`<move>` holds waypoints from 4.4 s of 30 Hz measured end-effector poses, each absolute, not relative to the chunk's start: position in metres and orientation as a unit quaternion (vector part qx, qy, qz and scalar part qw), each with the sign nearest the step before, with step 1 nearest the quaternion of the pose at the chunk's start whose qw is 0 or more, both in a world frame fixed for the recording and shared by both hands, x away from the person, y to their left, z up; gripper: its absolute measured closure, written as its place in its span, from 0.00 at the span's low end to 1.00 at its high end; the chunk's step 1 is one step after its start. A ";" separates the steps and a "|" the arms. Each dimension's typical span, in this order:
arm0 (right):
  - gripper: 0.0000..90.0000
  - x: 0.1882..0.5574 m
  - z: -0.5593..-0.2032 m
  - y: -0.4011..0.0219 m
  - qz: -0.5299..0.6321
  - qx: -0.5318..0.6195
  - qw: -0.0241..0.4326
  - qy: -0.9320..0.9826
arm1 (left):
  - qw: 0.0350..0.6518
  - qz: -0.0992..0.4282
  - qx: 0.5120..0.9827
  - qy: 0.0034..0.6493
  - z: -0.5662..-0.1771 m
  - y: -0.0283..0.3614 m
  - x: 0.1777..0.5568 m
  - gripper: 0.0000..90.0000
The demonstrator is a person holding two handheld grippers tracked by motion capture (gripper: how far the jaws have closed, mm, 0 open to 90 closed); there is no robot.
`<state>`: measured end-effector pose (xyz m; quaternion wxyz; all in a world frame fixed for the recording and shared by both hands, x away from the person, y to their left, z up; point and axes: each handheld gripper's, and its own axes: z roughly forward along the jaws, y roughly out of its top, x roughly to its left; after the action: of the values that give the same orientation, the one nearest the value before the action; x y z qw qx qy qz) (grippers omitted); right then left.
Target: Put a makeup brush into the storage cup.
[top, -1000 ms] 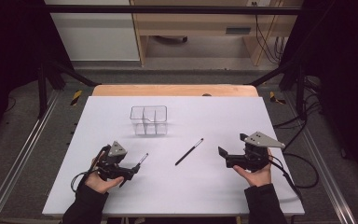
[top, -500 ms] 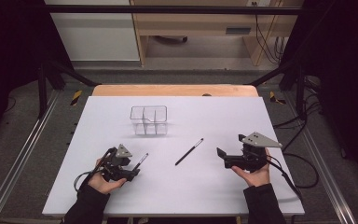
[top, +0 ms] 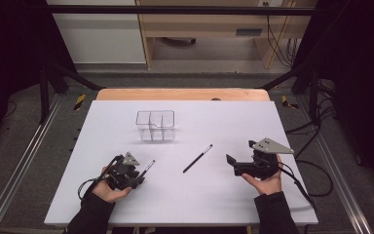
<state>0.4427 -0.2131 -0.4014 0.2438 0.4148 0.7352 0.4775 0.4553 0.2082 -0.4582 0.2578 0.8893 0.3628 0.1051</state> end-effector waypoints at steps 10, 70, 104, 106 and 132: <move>0.06 0.443 -0.402 -0.212 0.476 0.416 0.242 0.736 | 0.249 0.102 0.891 0.365 -0.458 0.207 0.455 0.88; 0.05 0.442 -0.400 -0.215 0.467 0.419 0.237 0.742 | 0.163 0.068 0.934 0.311 -0.448 0.190 0.473 0.82; 0.05 0.442 -0.403 -0.212 0.467 0.419 0.227 0.744 | 0.222 0.103 0.919 0.308 -0.428 0.193 0.463 0.92; 0.05 0.442 -0.402 -0.212 0.467 0.420 0.227 0.744 | 0.230 0.112 0.916 0.307 -0.427 0.193 0.461 0.92; 0.05 0.441 -0.402 -0.208 0.479 0.423 0.218 0.738 | 0.313 0.156 0.886 0.304 -0.414 0.180 0.444 0.92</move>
<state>0.4412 -0.2077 -0.4020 0.2181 0.4227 0.7377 0.4792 0.4435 0.1802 -0.4145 0.3132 0.8859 0.3044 0.1562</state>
